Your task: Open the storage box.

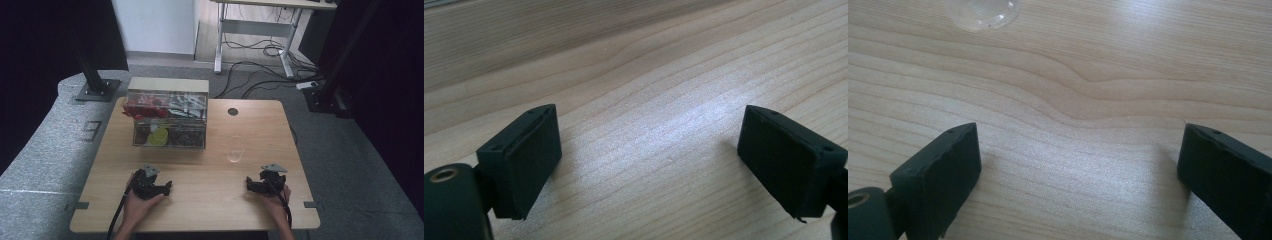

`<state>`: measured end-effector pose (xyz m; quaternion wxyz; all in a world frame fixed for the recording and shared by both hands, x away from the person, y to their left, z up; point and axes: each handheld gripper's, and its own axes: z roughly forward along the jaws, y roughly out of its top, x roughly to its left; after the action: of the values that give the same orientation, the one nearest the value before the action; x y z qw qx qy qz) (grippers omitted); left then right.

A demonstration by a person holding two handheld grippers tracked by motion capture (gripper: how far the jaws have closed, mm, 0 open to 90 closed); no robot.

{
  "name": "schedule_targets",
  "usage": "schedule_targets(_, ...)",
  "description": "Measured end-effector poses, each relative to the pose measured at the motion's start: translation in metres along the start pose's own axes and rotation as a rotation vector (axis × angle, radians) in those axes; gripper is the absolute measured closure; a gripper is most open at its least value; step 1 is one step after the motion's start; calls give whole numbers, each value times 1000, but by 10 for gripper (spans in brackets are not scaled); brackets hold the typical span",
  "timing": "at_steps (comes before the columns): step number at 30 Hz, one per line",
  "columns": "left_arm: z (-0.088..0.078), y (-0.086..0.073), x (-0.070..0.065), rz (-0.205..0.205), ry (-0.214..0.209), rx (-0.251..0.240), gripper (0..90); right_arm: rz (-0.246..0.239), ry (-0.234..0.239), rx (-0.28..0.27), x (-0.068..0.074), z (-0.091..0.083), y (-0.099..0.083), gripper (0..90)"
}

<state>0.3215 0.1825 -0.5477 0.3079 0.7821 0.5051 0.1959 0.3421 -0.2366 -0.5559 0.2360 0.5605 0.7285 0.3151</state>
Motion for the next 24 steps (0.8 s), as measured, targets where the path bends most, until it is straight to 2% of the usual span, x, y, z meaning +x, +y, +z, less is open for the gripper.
schedule_targets(7,-1,-1,0,7,-7,-3,112,7,-7,0,1,0,0,39)
schedule_targets(9,-2,-2,2,4,-4,-9,155,10,-10,-1,1,-1,-1,41)
schedule_targets(16,-6,-5,6,-3,1,-24,217,11,-11,-1,1,-1,-1,42)
schedule_targets(17,-6,-5,6,-8,4,-27,232,11,-10,-1,1,-1,-1,42)
schedule_targets(19,-8,-7,6,-16,17,-45,328,11,-11,-1,1,-1,-1,42)
schedule_targets(21,-10,-8,5,-12,18,-66,337,11,-11,-1,1,-1,-1,42)
schedule_targets(24,-14,-7,3,-7,22,-81,396,11,-11,-1,1,-1,-1,42)
